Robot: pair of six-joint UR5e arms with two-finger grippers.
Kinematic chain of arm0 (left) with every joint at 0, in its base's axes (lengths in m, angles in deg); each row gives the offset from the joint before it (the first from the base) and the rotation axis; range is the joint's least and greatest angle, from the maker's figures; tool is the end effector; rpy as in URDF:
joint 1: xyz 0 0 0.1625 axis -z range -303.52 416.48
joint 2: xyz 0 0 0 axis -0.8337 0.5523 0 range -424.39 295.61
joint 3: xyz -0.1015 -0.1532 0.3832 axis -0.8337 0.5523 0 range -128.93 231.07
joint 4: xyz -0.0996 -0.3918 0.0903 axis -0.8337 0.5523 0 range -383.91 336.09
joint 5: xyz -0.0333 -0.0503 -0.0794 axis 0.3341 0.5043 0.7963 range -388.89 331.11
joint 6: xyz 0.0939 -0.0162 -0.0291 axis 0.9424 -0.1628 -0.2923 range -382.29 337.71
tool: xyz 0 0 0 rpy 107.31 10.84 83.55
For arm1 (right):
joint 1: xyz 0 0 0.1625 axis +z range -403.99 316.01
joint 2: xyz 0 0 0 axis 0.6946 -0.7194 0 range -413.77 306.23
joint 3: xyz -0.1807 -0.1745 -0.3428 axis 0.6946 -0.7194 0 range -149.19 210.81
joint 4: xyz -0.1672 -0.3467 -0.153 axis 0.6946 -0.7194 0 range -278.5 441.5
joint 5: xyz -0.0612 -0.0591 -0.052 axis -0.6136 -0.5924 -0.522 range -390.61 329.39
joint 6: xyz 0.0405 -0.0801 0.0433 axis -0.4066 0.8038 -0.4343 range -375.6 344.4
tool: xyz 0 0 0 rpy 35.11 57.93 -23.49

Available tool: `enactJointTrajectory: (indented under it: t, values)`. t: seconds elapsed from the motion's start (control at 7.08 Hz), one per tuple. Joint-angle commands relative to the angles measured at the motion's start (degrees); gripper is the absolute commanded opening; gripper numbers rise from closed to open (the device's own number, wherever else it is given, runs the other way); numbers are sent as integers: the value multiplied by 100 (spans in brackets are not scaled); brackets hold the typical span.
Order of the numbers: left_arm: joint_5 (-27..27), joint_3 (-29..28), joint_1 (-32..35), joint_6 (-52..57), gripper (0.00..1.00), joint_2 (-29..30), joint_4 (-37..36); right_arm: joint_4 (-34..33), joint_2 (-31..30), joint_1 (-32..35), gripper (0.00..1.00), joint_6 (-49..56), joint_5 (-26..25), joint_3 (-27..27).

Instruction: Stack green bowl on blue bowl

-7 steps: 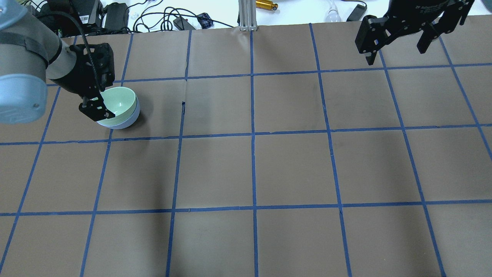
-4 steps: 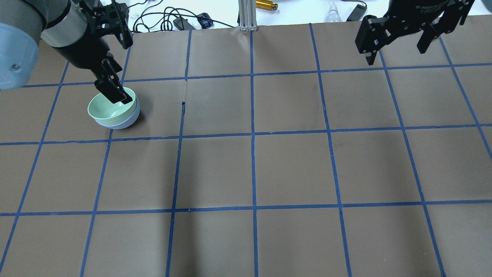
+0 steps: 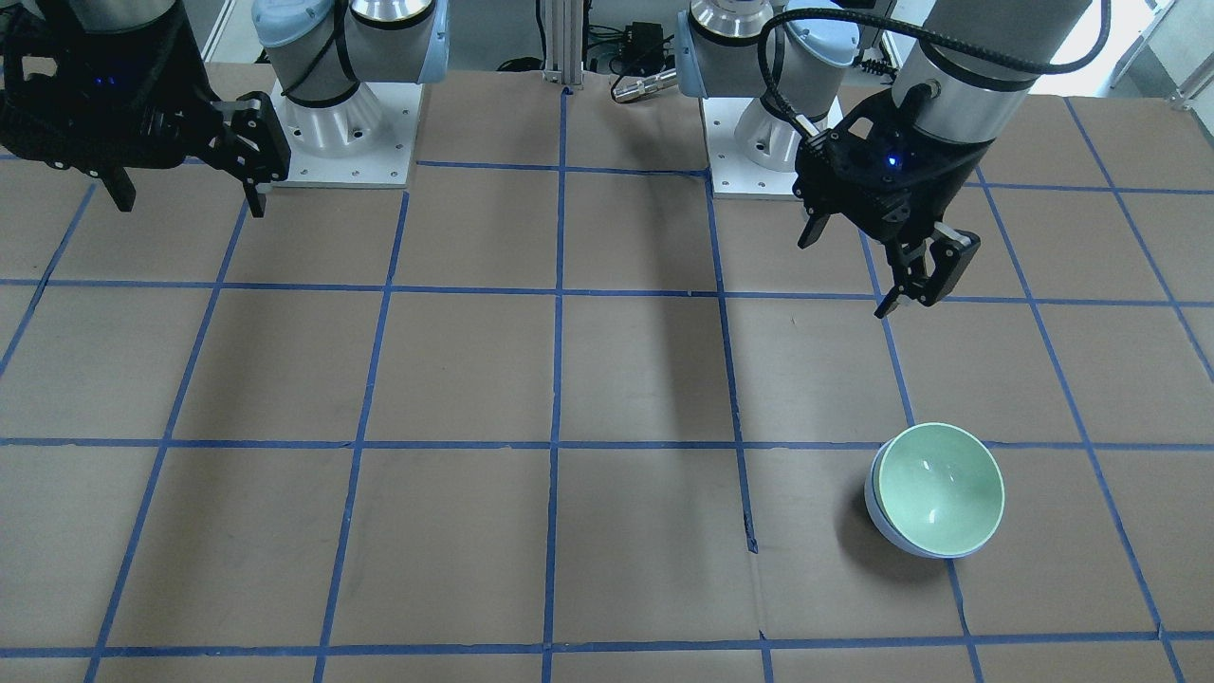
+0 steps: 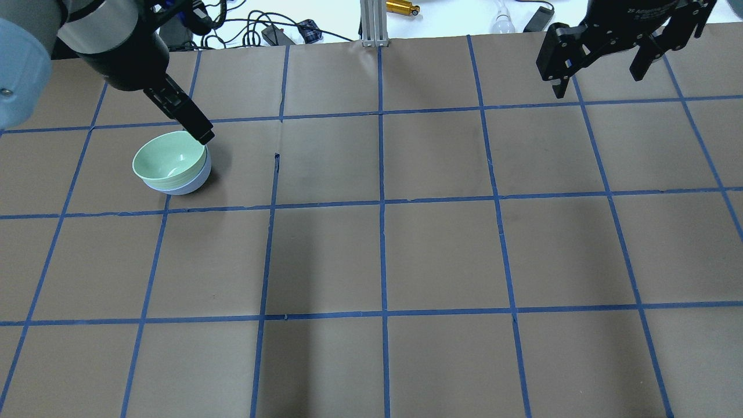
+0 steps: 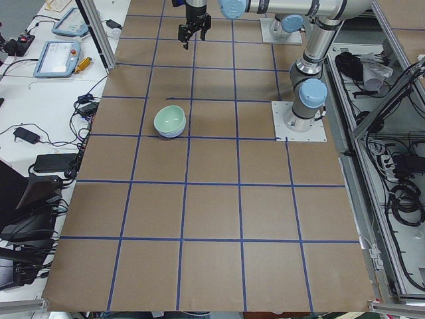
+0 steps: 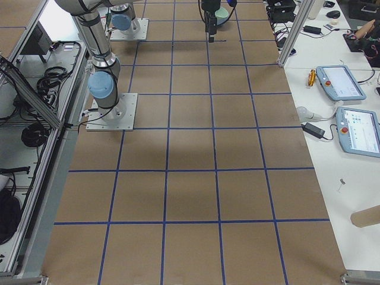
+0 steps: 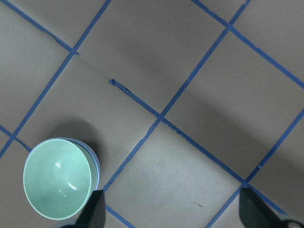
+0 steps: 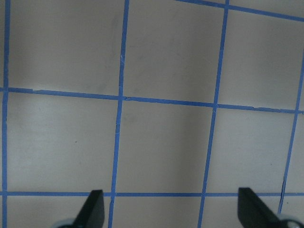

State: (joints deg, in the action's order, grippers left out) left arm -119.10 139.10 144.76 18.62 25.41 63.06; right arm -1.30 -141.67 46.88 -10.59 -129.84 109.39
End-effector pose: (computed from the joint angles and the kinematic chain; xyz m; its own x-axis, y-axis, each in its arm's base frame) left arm -0.1180 -0.5024 0.5122 -0.7750 0.6289 -0.0622 0.6320 0.7722 -0.0662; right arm 0.1251 -0.5040 0.5561 -0.9819 -0.0964 0.1628 -0.1014 0.9946 -0.0227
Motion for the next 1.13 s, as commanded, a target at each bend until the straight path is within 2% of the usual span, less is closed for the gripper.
enactJointTrajectory:
  t: [0.0,0.14,0.42,0.99]
  values:
    - [-76,21,5,-1510,100,-76,152,0,0,0,100,0,0,0]
    - [-33,12,13,-2333,100,-111,258,0,0,0,100,0,0,0]
    - [12,12,14,-3162,100,-286,478,0,0,0,100,0,0,0]
    - [-24,3,-4,-3713,100,-305,663,0,0,0,100,0,0,0]
